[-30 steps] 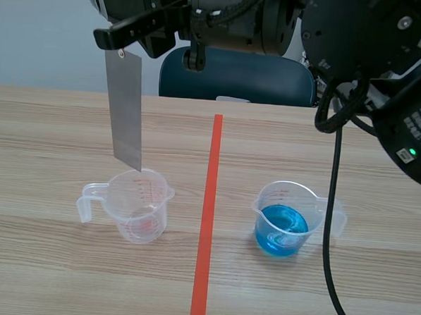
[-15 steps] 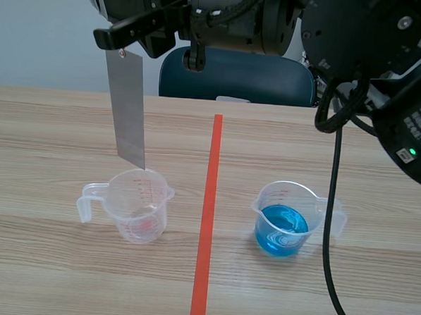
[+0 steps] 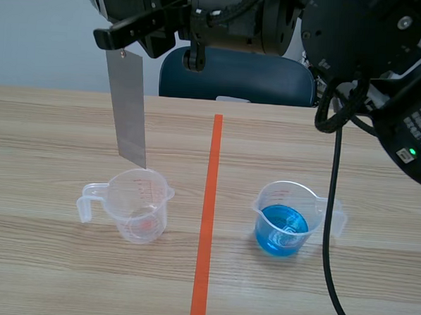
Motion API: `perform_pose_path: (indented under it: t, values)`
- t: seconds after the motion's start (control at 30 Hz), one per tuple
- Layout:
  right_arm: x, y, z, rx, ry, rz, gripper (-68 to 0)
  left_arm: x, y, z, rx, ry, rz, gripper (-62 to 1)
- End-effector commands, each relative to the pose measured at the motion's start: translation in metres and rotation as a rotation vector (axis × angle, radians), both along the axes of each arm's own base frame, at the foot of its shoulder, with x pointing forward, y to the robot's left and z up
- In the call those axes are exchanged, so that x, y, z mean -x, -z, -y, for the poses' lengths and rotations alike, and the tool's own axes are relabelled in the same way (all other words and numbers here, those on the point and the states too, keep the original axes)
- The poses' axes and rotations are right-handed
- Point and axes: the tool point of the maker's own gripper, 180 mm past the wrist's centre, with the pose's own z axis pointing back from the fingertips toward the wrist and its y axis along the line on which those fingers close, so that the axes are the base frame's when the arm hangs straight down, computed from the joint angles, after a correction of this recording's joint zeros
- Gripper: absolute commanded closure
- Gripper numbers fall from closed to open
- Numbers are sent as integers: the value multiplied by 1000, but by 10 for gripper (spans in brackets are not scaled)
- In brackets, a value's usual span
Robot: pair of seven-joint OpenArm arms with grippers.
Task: Do the redox reaction experiment. lift the metal plate out of the left beaker
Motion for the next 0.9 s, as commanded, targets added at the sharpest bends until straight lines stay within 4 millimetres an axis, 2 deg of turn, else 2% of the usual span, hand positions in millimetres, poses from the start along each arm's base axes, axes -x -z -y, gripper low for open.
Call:
perform_pose_path:
  t: [0.0, 0.87]
  values:
    - [2, -15, 0, -32, -8, 33, 0, -1, -6, 2, 21, 0, 18, -623]
    - [1, -13, 0, -25, -7, 28, 0, -2, -8, 2, 43, -9, 16, -623]
